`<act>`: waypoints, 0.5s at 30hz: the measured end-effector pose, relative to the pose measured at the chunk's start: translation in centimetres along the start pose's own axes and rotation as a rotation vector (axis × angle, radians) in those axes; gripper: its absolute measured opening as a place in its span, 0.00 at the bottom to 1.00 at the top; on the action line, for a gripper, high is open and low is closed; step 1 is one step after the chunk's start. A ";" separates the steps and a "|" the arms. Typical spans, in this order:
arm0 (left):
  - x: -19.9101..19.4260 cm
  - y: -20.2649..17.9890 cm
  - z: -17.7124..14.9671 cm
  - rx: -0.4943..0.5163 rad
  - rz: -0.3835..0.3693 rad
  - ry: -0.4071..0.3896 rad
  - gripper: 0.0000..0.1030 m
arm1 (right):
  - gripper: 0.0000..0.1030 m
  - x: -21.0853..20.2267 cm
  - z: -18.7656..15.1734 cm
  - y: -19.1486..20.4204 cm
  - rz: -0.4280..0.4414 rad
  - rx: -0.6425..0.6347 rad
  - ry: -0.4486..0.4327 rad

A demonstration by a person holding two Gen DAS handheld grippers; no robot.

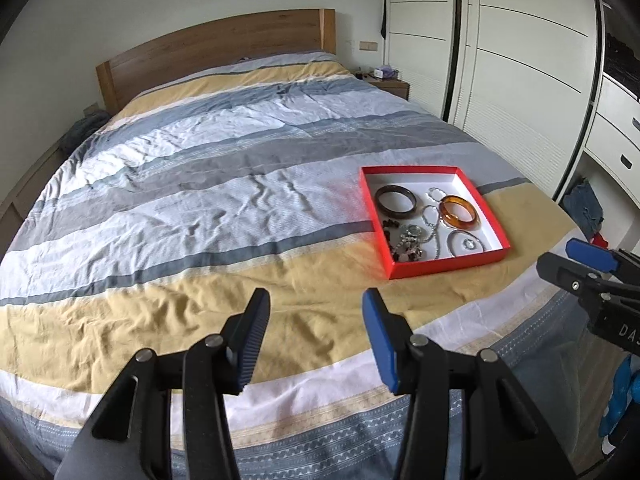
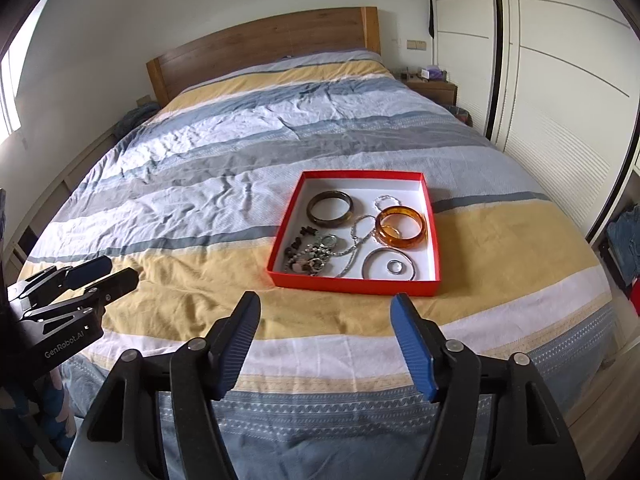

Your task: Organize jewelry

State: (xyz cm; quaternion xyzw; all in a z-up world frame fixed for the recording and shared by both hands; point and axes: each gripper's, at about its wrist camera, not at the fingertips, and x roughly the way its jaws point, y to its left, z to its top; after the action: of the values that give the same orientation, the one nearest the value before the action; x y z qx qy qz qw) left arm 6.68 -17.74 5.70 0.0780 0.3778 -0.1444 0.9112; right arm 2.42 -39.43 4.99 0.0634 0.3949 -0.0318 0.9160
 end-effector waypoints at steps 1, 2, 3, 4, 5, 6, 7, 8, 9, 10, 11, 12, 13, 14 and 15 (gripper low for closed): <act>-0.8 0.4 -0.2 -0.005 0.021 -0.014 0.45 | 0.67 -0.6 -0.1 0.6 0.002 -0.010 -0.009; -1.7 0.9 -0.5 -0.013 0.043 -0.032 0.45 | 0.68 -1.0 -0.2 1.1 0.004 -0.019 -0.016; -2.5 1.3 -0.8 -0.019 0.060 -0.047 0.45 | 0.69 -1.6 -0.3 1.7 0.007 -0.031 -0.025; -3.3 1.7 -1.0 -0.026 0.073 -0.061 0.45 | 0.71 -2.2 -0.4 2.4 0.010 -0.046 -0.036; -4.1 2.0 -1.3 -0.032 0.083 -0.074 0.45 | 0.73 -2.7 -0.5 3.1 0.012 -0.055 -0.045; -4.8 2.4 -1.6 -0.039 0.093 -0.085 0.45 | 0.74 -3.2 -0.6 3.7 0.016 -0.064 -0.055; -5.6 2.7 -2.0 -0.045 0.103 -0.097 0.45 | 0.75 -3.8 -0.7 4.3 0.020 -0.073 -0.067; -6.3 3.0 -2.3 -0.050 0.114 -0.108 0.45 | 0.76 -4.2 -0.8 4.7 0.023 -0.079 -0.076; -6.9 3.3 -2.6 -0.053 0.123 -0.116 0.45 | 0.77 -4.7 -1.0 5.3 0.027 -0.086 -0.084; -7.6 3.6 -3.0 -0.058 0.131 -0.123 0.45 | 0.77 -5.1 -1.2 5.8 0.031 -0.093 -0.090; -8.2 3.9 -3.3 -0.064 0.135 -0.131 0.45 | 0.77 -5.5 -1.4 6.2 0.034 -0.099 -0.094; -8.7 4.2 -3.6 -0.072 0.137 -0.136 0.45 | 0.77 -5.8 -1.5 6.5 0.036 -0.103 -0.098; -9.2 4.6 -3.9 -0.080 0.141 -0.142 0.45 | 0.77 -6.1 -1.6 6.8 0.039 -0.107 -0.101; -9.8 4.8 -4.2 -0.088 0.148 -0.149 0.45 | 0.77 -6.4 -1.8 7.1 0.041 -0.111 -0.106; -10.3 5.1 -4.5 -0.095 0.157 -0.157 0.45 | 0.77 -6.8 -2.0 7.4 0.041 -0.116 -0.112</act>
State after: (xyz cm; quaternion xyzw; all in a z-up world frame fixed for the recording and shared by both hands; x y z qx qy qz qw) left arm -1.64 -9.72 10.07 0.0524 0.3042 -0.0600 0.9493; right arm -2.91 -31.73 9.27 0.0164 0.3426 0.0065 0.9393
